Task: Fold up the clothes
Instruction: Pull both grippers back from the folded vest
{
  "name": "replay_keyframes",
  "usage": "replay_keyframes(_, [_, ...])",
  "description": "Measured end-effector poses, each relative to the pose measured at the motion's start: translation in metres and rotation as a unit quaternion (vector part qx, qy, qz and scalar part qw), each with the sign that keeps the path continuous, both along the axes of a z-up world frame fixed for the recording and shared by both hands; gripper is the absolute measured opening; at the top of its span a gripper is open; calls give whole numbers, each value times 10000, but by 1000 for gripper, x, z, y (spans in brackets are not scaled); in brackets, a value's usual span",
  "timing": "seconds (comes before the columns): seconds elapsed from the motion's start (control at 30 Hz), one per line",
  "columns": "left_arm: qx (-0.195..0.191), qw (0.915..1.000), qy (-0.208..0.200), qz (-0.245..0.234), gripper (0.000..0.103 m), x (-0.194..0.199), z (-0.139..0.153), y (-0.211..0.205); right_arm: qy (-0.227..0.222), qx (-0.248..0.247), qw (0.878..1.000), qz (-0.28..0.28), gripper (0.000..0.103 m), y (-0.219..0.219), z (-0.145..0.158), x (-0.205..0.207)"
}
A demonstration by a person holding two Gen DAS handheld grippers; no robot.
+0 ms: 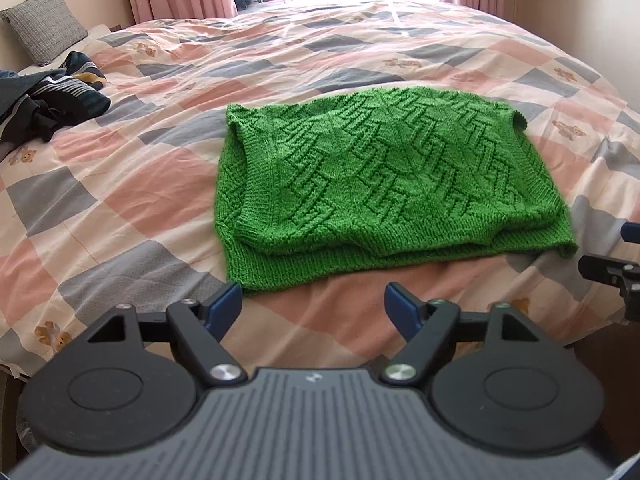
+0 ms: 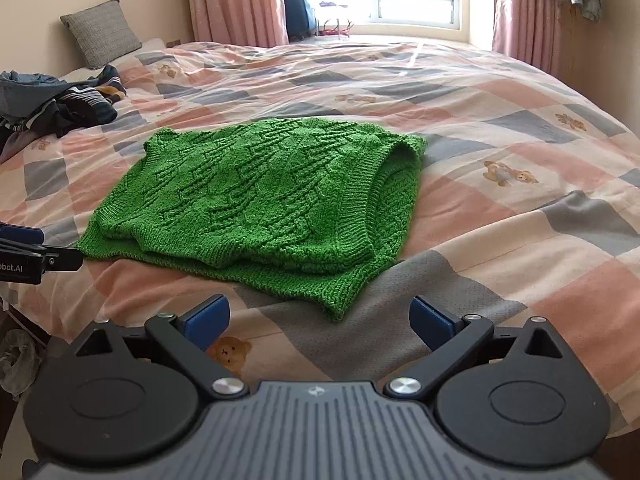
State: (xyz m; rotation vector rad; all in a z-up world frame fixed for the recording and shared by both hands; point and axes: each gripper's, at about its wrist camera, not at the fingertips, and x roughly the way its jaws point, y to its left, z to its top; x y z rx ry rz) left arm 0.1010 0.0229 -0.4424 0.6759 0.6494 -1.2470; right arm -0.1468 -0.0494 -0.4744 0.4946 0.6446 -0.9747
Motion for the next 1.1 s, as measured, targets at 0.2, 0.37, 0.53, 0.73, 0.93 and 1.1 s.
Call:
replay_keyframes(0.2, [105, 9999, 8, -17, 83, 1, -5, -6, 24, 59, 10000, -18, 99, -6, -4, 1])
replay_keyframes(0.37, [119, 9999, 39, -30, 86, 2, -6, -9, 43, 72, 10000, -5, 99, -9, -3, 1])
replay_keyframes(0.53, [102, 9999, 77, -37, 88, 4, -5, -10, 61, 68, 10000, -2, 100, -10, -2, 4])
replay_keyframes(0.73, [31, 9987, 501, 35, 92, 20, -2, -11, 82, 107, 9999, -13, 100, -14, -3, 6])
replay_keyframes(0.93, [-20, 9974, 697, 190, 92, 36, 1, -14, 129, 117, 9998, -17, 100, -21, 0, 9])
replay_keyframes(1.1, [-16, 9962, 845, 231, 92, 43, -1, -17, 149, 130, 9998, 1, 100, -25, 1, 16])
